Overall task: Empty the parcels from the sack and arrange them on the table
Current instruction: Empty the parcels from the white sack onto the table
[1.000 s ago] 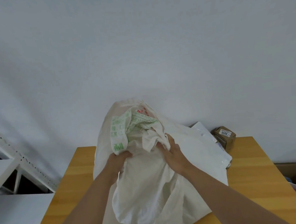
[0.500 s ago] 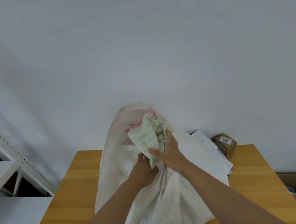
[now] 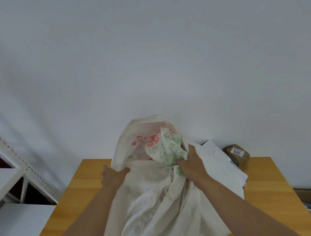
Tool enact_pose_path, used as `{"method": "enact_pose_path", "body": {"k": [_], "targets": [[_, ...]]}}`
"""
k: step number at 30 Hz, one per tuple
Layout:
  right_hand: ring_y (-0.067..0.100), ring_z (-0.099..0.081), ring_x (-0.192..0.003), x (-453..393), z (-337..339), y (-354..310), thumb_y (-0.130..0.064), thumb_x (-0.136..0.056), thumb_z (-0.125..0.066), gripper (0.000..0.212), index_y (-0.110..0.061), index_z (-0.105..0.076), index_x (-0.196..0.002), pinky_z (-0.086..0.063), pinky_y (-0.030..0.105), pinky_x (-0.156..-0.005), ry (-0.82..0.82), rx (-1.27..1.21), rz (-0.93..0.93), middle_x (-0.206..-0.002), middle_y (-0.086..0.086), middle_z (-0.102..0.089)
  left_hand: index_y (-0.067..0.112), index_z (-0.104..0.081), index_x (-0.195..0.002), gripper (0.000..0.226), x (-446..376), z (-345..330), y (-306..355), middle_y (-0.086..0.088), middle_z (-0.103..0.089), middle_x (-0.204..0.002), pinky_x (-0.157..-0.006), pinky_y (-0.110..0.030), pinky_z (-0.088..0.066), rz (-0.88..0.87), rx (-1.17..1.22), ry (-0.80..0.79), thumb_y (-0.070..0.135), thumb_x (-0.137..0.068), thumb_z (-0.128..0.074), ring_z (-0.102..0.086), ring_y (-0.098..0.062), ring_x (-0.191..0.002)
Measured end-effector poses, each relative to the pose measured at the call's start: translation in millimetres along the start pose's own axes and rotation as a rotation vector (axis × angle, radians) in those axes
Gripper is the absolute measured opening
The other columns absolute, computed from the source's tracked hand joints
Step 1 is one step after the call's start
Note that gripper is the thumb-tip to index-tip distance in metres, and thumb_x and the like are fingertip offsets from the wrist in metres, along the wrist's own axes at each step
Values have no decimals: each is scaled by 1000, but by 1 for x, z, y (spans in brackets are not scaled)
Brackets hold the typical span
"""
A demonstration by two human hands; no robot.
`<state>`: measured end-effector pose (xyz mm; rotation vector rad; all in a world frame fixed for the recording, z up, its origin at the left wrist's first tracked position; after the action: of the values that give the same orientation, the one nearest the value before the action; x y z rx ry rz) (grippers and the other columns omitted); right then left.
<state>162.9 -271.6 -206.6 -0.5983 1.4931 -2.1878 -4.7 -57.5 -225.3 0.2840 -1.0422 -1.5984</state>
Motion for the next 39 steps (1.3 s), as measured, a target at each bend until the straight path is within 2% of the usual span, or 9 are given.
{"method": "enact_pose_path", "body": {"k": [4,6,12,21,25,29,34,37,39], "targets": [[10,-57,-102,-2,6,8,-17,-87,-59,54,-35,-37,-132,-47,25,-78,-6,-80,-23,-116,-9,-57,-3,-58,-125,35,-9,-6,-23,-15,-64,-109,-80,-45,-54,-24,-93,-63,7,-94,-43,-61,-32,-94],[13,-60,-99,-4,10,11,-17,-85,-61,47,-31,-40,-124,-53,31,-80,4,-110,-41,-114,-2,-59,5,-57,-125,37,-1,-11,-12,-12,-64,-111,-73,-38,-50,-119,-50,-7,7,-94,-36,-60,-30,-95],[22,-58,-93,-12,-2,11,-15,-85,-66,39,-11,-39,-113,-44,24,-64,102,-99,25,-105,9,-53,21,-63,-122,38,34,-29,13,5,-66,-114,-94,-35,-50,-377,-22,-124,10,-99,-35,-61,-17,-106],[21,-55,-103,-1,-69,-1,-42,-82,-73,63,-10,-41,-126,-51,37,-84,92,-48,61,-117,6,-48,22,-60,-75,33,52,-34,8,11,-62,-71,-67,-24,-42,-412,181,-292,11,-100,-42,-58,-12,-74],[15,-56,-118,-7,-120,18,-77,-79,-51,70,-35,-42,-135,-50,39,-97,-35,-10,11,-129,-3,-53,23,-71,-101,33,38,-28,-1,1,-75,-101,-81,-28,-53,-242,355,-538,35,-103,-40,-70,-15,-95],[16,-63,-111,16,-142,-13,-57,-98,-30,47,-28,-59,-120,-52,38,-97,-145,-205,-79,-117,0,-65,18,-56,-121,80,15,-19,-14,-4,-49,-132,-84,-36,-53,-141,220,-527,80,-72,-58,-60,-19,-107],[26,-66,-97,23,-149,-28,-28,-93,-45,29,-11,-68,-91,-51,36,-87,-52,-726,-279,-99,9,-71,25,-33,-132,96,-11,-18,-35,2,-45,-133,-95,-38,-50,-214,154,-507,57,-58,-86,-54,-18,-116],[25,-59,-112,25,-138,-20,-21,-92,-52,21,-13,-58,-110,-46,34,-97,-23,-595,-243,-120,9,-65,21,-33,-132,71,-12,-22,-40,-1,-57,-127,-88,-32,-48,-279,131,-523,27,-78,-79,-57,-18,-106],[17,-49,-125,29,-126,-9,-14,-91,-58,39,-22,-50,-128,-39,30,-103,-38,-188,-125,-140,4,-52,18,-35,-133,65,-13,-23,-43,-3,-60,-124,-82,-30,-46,-310,171,-473,18,-81,-75,-59,-20,-101]]}}
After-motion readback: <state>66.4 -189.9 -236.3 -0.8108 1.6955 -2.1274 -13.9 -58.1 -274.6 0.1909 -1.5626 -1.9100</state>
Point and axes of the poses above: each hand's wrist, its own x-axis away from the middle knuckle, its own z-axis out of the back of the hand, y = z × x, the point moved 1 cm from there along -x, towards the middle knuckle
